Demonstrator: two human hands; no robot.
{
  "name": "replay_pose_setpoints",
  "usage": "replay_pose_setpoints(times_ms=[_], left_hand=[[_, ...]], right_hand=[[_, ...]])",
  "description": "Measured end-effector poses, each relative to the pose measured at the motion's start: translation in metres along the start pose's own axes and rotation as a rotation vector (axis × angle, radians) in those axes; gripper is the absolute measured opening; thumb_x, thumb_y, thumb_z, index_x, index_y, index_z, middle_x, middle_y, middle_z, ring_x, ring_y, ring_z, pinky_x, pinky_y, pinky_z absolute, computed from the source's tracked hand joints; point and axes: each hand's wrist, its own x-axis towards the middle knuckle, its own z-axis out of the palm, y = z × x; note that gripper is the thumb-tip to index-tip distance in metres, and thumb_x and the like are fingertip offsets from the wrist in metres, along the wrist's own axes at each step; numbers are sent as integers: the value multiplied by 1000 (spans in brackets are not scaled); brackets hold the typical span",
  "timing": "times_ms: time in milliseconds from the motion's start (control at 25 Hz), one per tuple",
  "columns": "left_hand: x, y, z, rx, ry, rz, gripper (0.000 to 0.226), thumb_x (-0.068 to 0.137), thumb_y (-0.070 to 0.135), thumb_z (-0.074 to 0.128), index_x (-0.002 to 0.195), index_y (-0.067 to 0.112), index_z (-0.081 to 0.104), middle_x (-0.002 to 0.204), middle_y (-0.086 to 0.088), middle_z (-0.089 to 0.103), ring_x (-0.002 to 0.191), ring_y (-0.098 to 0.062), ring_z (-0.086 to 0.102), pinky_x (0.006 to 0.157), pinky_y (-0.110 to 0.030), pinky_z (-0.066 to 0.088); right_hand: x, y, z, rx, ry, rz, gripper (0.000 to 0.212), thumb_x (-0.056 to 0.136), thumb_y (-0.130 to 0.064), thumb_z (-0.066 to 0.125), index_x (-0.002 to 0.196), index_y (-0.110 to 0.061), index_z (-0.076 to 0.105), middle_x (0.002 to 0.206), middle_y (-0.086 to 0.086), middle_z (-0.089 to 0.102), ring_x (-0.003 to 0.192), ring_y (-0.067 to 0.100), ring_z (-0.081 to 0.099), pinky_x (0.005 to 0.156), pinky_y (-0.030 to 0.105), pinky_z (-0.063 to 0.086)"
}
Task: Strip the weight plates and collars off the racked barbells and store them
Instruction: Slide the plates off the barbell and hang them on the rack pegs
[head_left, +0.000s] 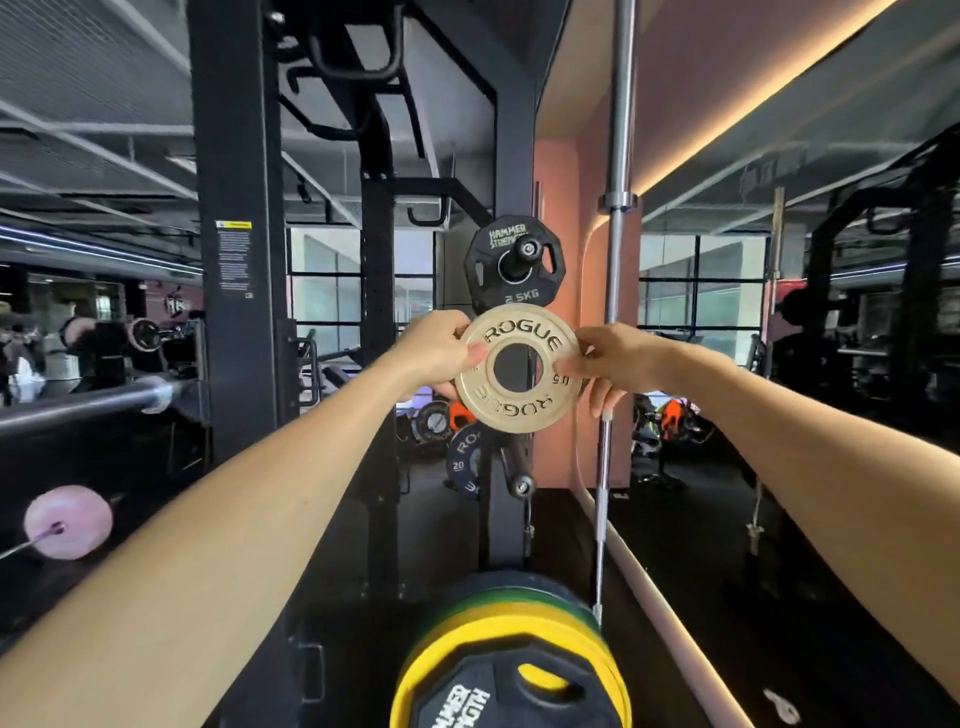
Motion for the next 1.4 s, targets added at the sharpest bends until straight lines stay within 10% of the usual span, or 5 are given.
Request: replay_pose_setpoints(times_ms=[1160,1400], left_hand=[[299,-5,10,153,415,158,30,86,25,73,102,7,56,100,-6,56,60,-25,69,49,-40,59],[351,-35,26,317,522,88,41,76,47,71,88,17,46,93,-9,66,79,-35,68,76,-44,57]], right_hand=[[279,75,-110,20,387,-84,28,94,-31,61,83,-6,56,72,13,69,40,20,50,36,24,41],[334,99,-91,-50,512,-1,34,98,-32,52,77,-6,56,60,9,62,33,18,48,33,21,38]])
